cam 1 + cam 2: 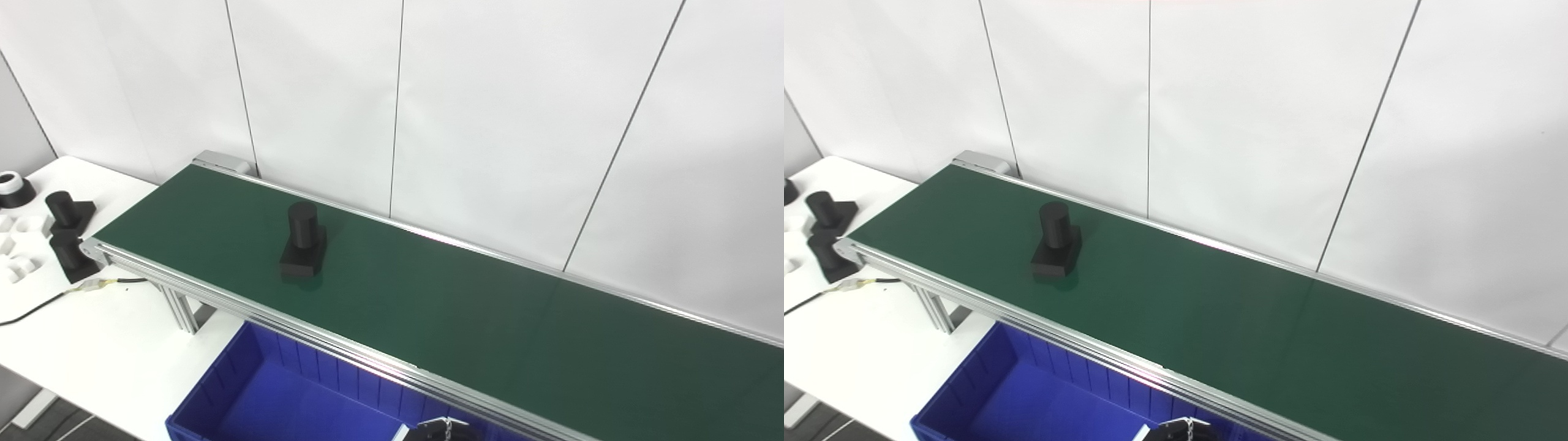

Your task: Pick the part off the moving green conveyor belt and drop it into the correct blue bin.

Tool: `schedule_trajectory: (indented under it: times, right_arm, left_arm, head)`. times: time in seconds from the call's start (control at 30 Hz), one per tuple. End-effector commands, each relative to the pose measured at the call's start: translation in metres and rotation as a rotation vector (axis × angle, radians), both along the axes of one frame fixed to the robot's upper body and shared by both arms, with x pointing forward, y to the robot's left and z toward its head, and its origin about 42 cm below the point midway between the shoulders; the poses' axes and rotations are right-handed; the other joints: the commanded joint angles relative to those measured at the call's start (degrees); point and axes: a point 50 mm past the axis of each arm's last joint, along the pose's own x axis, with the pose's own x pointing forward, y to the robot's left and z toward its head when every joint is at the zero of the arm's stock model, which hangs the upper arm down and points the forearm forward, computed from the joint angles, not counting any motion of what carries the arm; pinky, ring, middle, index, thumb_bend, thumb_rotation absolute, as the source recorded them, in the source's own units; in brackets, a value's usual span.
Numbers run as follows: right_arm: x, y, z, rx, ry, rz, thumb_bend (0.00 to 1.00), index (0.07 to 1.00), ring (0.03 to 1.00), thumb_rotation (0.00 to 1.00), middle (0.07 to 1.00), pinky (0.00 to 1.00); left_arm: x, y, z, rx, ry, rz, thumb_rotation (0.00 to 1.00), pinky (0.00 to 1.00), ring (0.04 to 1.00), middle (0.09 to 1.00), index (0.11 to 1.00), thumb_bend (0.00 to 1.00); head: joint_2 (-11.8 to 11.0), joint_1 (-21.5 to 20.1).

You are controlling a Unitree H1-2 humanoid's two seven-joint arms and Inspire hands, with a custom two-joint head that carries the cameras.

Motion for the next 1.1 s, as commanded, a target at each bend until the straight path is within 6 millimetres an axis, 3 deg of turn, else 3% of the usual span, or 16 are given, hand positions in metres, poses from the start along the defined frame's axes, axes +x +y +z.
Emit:
schedule_trajectory:
  times: [0.0, 0.37, 0.6, 1.07]
  right_arm:
    - [0.004, 0.003, 0.01, 0.011, -0.074, -0.006, 0.58, 0.786, 0.762, 0.0, 0.818, 0.62]
    - [-0.003, 0.01, 0.01, 0.014, -0.073, -0.004, 0.59, 0.788, 0.745, 0.03, 0.816, 0.61]
    - [-0.004, 0.014, 0.011, 0.005, -0.078, 0.0, 0.65, 0.789, 0.746, 0.08, 0.813, 0.61]
    - [-0.005, 0.019, 0.012, 0.006, -0.083, 0.011, 0.73, 0.79, 0.747, 0.09, 0.813, 0.61]
  left_arm:
    - [0.006, -0.006, 0.011, -0.018, -0.067, -0.003, 0.0, 0.66, 0.655, 0.65, 0.612, 0.8]
    - [-0.001, 0.004, 0.011, -0.03, -0.067, 0.0, 0.0, 0.67, 0.642, 0.636, 0.615, 0.78]
    - [-0.004, 0.008, 0.011, -0.035, -0.068, 0.015, 0.0, 0.7, 0.651, 0.638, 0.609, 0.73]
    - [-0.006, 0.013, 0.012, -0.037, -0.072, 0.03, 0.0, 0.72, 0.677, 0.655, 0.619, 0.62]
  head:
    - [0.1, -0.3]
    - [1.7, -4.0]
    - [2.6, -7.8]
    - [3.1, -9.7]
